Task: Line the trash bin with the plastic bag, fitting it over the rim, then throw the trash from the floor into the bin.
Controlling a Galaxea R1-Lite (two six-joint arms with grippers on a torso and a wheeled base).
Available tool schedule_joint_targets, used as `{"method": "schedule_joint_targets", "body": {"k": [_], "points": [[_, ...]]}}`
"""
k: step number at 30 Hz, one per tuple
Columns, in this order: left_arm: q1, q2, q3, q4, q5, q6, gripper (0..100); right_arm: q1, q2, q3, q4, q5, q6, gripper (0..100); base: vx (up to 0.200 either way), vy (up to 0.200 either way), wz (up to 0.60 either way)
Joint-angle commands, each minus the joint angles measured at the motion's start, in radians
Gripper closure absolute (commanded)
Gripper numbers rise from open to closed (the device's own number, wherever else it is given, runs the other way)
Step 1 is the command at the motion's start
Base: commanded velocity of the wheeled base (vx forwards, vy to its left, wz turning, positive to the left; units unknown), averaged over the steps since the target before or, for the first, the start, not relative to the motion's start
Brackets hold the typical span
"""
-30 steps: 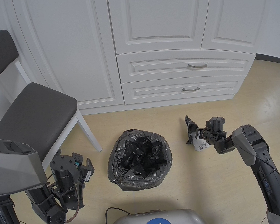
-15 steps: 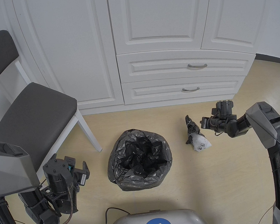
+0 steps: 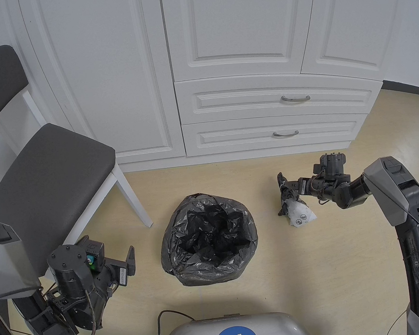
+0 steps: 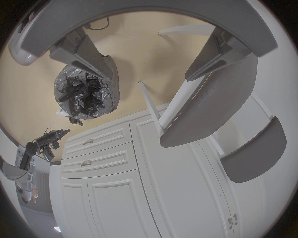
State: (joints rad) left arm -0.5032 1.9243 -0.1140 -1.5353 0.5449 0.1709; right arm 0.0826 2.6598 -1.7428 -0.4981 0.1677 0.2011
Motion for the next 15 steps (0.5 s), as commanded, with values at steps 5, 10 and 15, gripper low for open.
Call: {"method": "schedule_joint_targets", "body": {"k": [5, 10, 15], "points": [[-0.001, -0.025, 0.020, 0.000, 0.000, -0.048, 0, 0.006, 0.111, -0.098, 0.000, -0.060, -0.005, 0, 0.040, 0.000, 0.00], [-0.001, -0.030, 0.027, 0.000, 0.000, -0.050, 0, 0.009, 0.177, -0.173, 0.003, -0.074, -0.003, 0, 0.000, 0.000, 0.00], [-0.001, -0.033, 0.027, 0.000, 0.000, -0.051, 0, 0.023, 0.227, -0.202, 0.013, -0.074, -0.005, 0, 0.000, 0.000, 0.00]]}}
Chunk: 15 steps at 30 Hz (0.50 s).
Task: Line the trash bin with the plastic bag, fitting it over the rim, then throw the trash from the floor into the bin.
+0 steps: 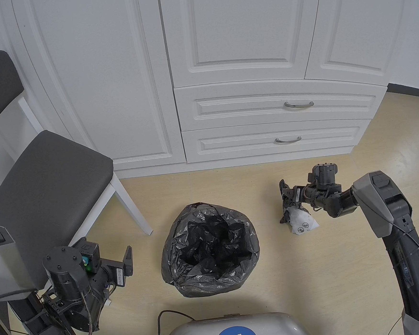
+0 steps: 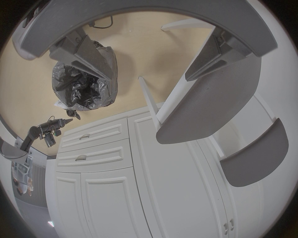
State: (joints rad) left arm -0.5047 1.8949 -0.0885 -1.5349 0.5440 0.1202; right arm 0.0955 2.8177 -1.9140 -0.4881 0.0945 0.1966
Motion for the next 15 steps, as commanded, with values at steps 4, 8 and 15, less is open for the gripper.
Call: {"method": "schedule_joint_targets", "body": {"k": [4, 8, 15], "points": [[0.000, -0.003, 0.000, -0.001, 0.001, -0.002, 0, 0.020, 0.108, -0.077, 0.006, -0.001, 0.000, 0, 0.000, 0.000, 0.00], [-0.002, -0.016, -0.008, -0.002, -0.003, -0.002, 0, 0.015, 0.151, -0.086, 0.039, -0.009, -0.006, 0, 0.000, 0.000, 0.00], [-0.021, -0.065, -0.011, -0.001, -0.004, 0.003, 0, 0.018, 0.163, -0.086, 0.036, -0.013, -0.042, 100, 0.000, 0.000, 0.00]]}}
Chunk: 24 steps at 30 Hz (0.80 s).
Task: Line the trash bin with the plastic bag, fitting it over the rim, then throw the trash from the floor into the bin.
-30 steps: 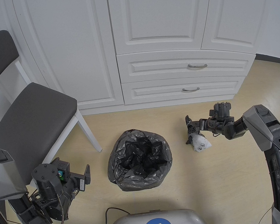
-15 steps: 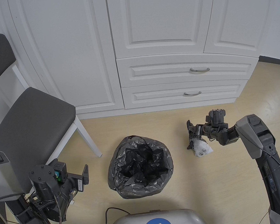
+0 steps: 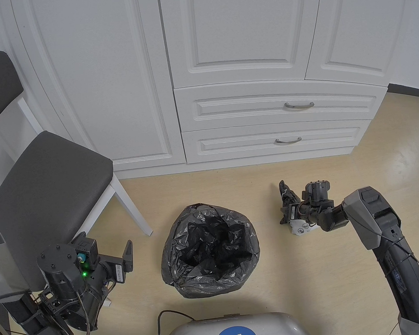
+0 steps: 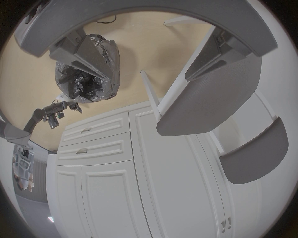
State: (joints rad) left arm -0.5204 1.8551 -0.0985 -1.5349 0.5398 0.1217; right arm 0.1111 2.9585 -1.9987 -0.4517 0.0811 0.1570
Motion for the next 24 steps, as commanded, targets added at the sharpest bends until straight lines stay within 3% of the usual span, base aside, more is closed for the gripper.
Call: {"method": "schedule_joint_targets", "body": {"k": [1, 9, 16, 24], "points": [[-0.006, -0.030, -0.003, -0.001, 0.000, 0.001, 0, 0.006, 0.020, -0.001, -0.005, 0.000, -0.001, 100, 0.000, 0.000, 0.00], [-0.010, -0.030, -0.003, -0.001, 0.000, 0.001, 0, -0.008, -0.088, 0.035, -0.076, -0.014, 0.009, 100, 0.000, 0.000, 0.00], [-0.021, -0.062, -0.003, -0.001, 0.000, 0.006, 0, -0.008, -0.495, 0.445, -0.070, 0.003, 0.009, 100, 0.000, 0.000, 0.00], [-0.035, -0.119, -0.004, 0.001, 0.000, 0.026, 0, 0.032, -0.788, 0.749, -0.079, 0.005, 0.038, 100, 0.000, 0.000, 0.00]]}}
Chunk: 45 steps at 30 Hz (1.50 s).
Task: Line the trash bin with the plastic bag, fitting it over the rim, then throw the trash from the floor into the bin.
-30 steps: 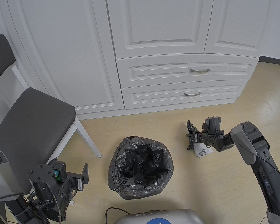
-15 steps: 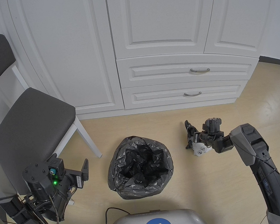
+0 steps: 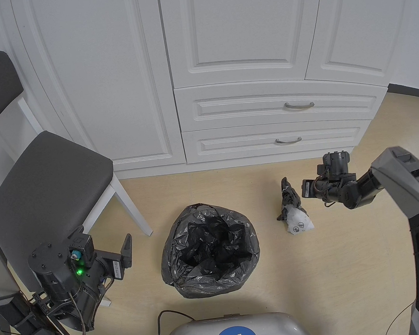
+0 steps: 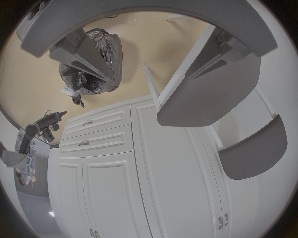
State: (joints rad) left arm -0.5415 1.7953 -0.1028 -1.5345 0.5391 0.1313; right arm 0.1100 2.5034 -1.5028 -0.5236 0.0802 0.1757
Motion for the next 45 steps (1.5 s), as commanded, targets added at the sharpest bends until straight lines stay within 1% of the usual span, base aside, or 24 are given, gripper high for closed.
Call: {"method": "schedule_joint_targets", "body": {"k": [1, 3, 4, 7, 8, 9, 10, 14, 15, 16, 17, 18, 20, 24, 26, 39, 45], "points": [[-0.014, -0.059, 0.000, 0.000, 0.001, 0.018, 0, 0.040, -0.340, 0.274, -0.013, 0.004, 0.019, 100, 0.000, 0.000, 0.00], [-0.014, -0.056, 0.003, 0.000, 0.001, 0.018, 0, 0.045, -0.299, 0.271, -0.027, 0.000, 0.011, 100, 0.000, 0.000, 0.00], [-0.014, -0.053, 0.005, 0.000, 0.001, 0.018, 0, 0.045, -0.248, 0.257, -0.041, -0.005, 0.011, 0, 0.000, 0.000, 0.00], [-0.014, -0.053, 0.005, 0.000, -0.001, 0.016, 0, 0.040, -0.078, 0.150, -0.102, -0.020, 0.014, 0, 0.000, 0.000, 0.00], [-0.014, -0.053, 0.005, 0.000, -0.001, 0.016, 0, 0.040, -0.069, 0.144, -0.104, -0.022, 0.014, 0, 0.000, 0.000, 0.00], [-0.014, -0.051, 0.005, 0.000, -0.007, 0.016, 0, 0.033, 0.025, 0.072, -0.115, -0.050, 0.011, 0, 0.000, 0.000, 0.00], [-0.014, -0.050, 0.006, 0.000, -0.015, 0.018, 0, 0.030, 0.075, 0.019, -0.110, -0.065, 0.011, 0, 0.000, 0.000, 0.00], [-0.014, -0.048, 0.009, 0.000, -0.028, 0.018, 0, 0.020, 0.262, -0.188, -0.104, -0.094, 0.019, 0, 0.000, 0.000, 0.00], [-0.014, -0.047, 0.009, 0.000, -0.028, 0.018, 0, 0.020, 0.336, -0.278, -0.105, -0.115, 0.019, 0, 0.000, 0.000, 0.00], [-0.014, -0.047, 0.011, 0.000, -0.028, 0.018, 0, 0.019, 0.376, -0.330, -0.104, -0.132, 0.018, 0, 0.000, 0.000, 0.00], [-0.014, -0.045, 0.011, 0.000, -0.028, 0.018, 0, 0.019, 0.445, -0.432, -0.104, -0.165, 0.016, 0, 0.000, 0.000, 0.00], [-0.014, -0.045, 0.009, 0.000, -0.028, 0.018, 0, 0.020, 0.480, -0.494, -0.093, -0.186, 0.014, 0, 0.000, 0.000, 0.00], [-0.014, -0.045, 0.009, 0.000, -0.030, 0.019, 0, 0.022, 0.502, -0.497, -0.036, -0.200, 0.024, 0, 0.000, 0.000, 0.00], [-0.015, -0.044, 0.006, 0.000, -0.030, 0.019, 0, 0.027, 0.502, -0.497, 0.004, -0.185, 0.025, 0, 0.000, 0.000, 0.00], [-0.015, -0.040, 0.002, 0.000, -0.030, 0.021, 0, 0.027, 0.502, -0.497, 0.013, -0.149, 0.027, 0, 0.000, 0.000, 0.00], [-0.015, -0.057, -0.006, -0.001, -0.031, 0.022, 0, 0.027, 0.502, -0.497, 0.008, -0.125, 0.031, 0, 0.000, 0.000, 0.00], [-0.015, -0.057, -0.009, -0.001, -0.031, 0.022, 0, 0.031, 0.502, -0.497, -0.039, -0.123, 0.074, 0, 0.000, 0.000, 0.00]]}}
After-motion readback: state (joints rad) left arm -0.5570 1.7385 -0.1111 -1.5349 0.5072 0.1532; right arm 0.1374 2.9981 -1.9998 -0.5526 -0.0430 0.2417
